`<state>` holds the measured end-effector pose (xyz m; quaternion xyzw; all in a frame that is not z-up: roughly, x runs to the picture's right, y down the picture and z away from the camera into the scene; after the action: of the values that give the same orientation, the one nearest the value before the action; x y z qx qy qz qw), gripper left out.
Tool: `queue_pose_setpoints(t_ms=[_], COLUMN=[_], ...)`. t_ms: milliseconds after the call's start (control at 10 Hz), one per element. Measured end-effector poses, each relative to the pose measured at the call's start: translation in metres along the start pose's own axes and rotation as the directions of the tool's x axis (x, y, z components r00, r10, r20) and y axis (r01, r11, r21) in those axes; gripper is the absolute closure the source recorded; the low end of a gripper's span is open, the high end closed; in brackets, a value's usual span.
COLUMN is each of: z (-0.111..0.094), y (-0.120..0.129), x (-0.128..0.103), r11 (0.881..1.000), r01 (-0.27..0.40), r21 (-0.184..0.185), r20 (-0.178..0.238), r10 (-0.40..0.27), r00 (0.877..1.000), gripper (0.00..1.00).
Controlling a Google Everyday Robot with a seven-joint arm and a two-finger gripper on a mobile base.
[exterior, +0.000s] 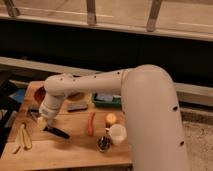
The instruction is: Place brush in plastic cup
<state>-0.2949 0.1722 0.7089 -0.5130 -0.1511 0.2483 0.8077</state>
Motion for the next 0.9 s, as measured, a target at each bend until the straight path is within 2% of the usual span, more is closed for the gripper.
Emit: queue_pose_setpoints(t_ms=[500,600,900], z=[0.021,0.025,0.033], y=[-0.02,-0.022,-0.031], x=[0.007,0.008,0.012], r11=[0.998,0.997,0.993], r01=[-0.038,-0.046,-0.075], r21=[-0.051,-0.06,-0.088], r20=[0.017,0.016,0.017], r10=[0.039,0.047,0.077], r00=[0.999,0.999,0.997], gripper=[1.0,0.97,0.68])
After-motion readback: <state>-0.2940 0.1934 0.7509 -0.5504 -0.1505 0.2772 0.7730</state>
